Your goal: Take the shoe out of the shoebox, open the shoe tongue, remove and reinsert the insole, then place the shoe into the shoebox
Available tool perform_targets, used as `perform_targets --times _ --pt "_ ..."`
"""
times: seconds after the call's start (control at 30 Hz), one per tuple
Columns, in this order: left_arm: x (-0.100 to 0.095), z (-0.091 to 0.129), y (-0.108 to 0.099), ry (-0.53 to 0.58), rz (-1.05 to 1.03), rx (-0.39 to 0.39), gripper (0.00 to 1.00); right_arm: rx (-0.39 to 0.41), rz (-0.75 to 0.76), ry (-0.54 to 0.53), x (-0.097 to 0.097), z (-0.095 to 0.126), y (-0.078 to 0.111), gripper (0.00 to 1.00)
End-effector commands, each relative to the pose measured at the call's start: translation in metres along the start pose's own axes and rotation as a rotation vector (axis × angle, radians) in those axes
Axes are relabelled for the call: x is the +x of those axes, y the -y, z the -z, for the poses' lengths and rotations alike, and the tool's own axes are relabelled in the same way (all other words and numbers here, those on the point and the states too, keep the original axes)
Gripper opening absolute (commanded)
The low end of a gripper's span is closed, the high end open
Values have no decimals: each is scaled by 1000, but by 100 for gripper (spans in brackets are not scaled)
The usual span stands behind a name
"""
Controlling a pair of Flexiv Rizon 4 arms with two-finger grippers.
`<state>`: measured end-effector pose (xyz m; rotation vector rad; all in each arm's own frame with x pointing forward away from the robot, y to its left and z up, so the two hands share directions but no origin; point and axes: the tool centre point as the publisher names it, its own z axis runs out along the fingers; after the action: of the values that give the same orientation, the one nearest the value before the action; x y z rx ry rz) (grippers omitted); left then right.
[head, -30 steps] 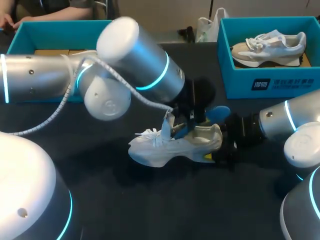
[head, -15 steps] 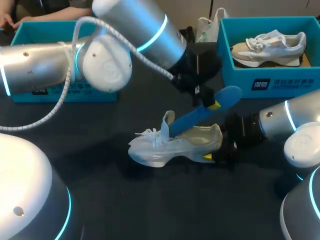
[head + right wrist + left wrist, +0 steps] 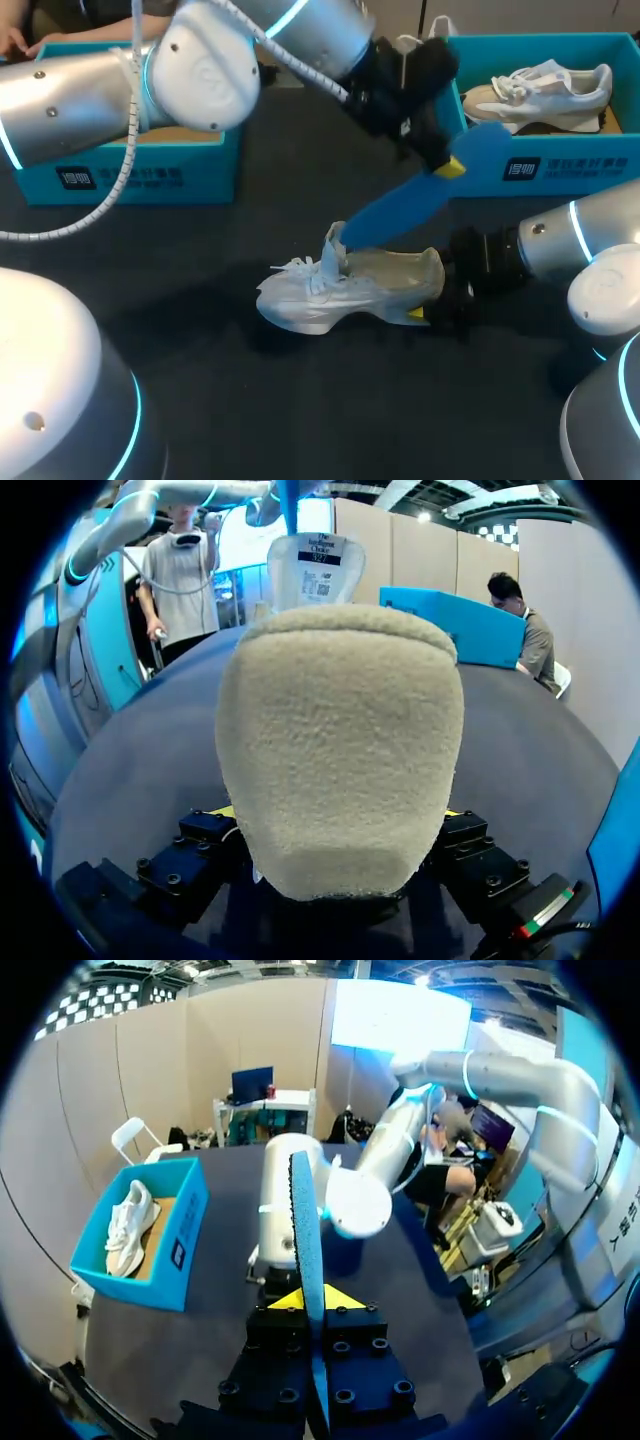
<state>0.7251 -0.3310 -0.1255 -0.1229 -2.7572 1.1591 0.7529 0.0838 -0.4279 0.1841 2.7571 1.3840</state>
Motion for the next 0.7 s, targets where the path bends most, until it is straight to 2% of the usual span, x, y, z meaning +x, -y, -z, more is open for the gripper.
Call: perform_targets --times 0.03,0.2,0.47,0.57,0.7 --pt "5 12 10 -6 -1 43 0 7 -1 1 -1 -4 2 0" --pt "13 30 35 -45 7 160 0 7 -1 1 -1 -4 2 0" --pt "23 48 53 -156 28 324 0 7 -1 1 -1 -4 2 0" --pt "25 55 57 -221 46 387 0 7 -1 1 -1 -4 2 0" --pt "22 66 59 -371 107 501 0 7 -1 1 -1 -4 2 0"
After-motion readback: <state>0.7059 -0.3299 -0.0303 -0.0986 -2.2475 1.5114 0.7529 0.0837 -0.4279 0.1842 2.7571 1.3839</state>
